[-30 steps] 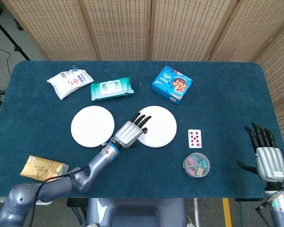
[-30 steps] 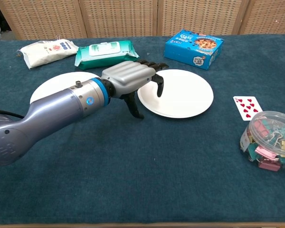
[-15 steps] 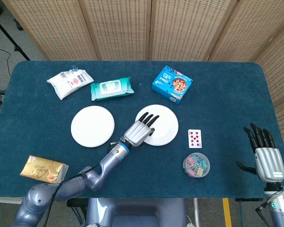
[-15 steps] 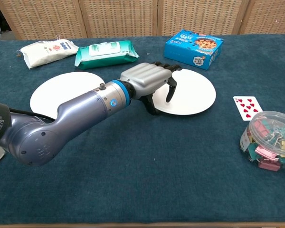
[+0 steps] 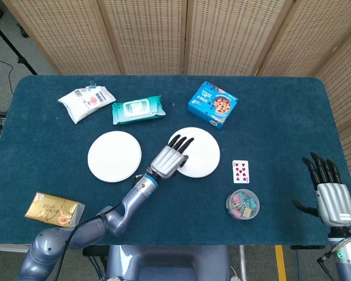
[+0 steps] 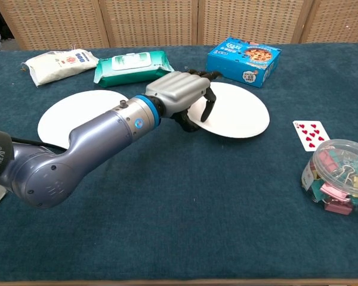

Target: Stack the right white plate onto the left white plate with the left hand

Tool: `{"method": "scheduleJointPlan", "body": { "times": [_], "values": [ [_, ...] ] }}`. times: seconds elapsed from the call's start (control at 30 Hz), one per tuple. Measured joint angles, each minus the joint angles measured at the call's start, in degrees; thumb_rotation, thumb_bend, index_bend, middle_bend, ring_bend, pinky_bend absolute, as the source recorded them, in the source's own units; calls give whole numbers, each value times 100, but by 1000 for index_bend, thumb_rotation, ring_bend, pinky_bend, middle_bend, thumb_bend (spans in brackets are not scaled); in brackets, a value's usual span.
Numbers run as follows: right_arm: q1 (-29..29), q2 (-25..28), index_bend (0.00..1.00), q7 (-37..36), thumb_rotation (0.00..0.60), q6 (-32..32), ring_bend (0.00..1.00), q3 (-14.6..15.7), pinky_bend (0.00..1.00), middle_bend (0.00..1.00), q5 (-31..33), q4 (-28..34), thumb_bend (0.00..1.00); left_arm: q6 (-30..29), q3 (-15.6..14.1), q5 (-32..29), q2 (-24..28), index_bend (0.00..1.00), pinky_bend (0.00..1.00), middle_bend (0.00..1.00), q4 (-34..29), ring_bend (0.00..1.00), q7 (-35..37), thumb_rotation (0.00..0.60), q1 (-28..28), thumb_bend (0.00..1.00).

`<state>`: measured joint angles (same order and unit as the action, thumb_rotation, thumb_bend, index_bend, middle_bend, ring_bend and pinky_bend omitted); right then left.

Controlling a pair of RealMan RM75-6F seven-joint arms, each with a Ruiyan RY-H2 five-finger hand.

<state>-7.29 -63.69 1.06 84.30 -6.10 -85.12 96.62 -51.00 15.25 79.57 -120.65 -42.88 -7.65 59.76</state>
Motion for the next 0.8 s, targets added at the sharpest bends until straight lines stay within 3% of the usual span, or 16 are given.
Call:
{"method": "scheduleJointPlan", "body": {
  "times": [0.23,0.53,0.67,0.8],
  "values": [
    [6,9,49,-14,600,9,0,15,0,0,-27,13,0,-294,114,-16,462,898,0,0,-372,0,202,600,-107,524],
    [13,5,49,39,600,38,0,65,0,0,-135,87,0,-783,204,-28,1730,910,0,0,-1487,0,573,600,-585,526],
    [17,7,49,57,600,54,0,93,0,0,-198,123,0,-927,58,16,2314,912,0,0,-1952,0,730,600,-916,527],
    [9,-3,49,95,600,35,0,124,0,0,-243,139,0,-1018,-340,128,2869,912,0,0,-2334,0,946,600,-1347,527]
  ]
}}
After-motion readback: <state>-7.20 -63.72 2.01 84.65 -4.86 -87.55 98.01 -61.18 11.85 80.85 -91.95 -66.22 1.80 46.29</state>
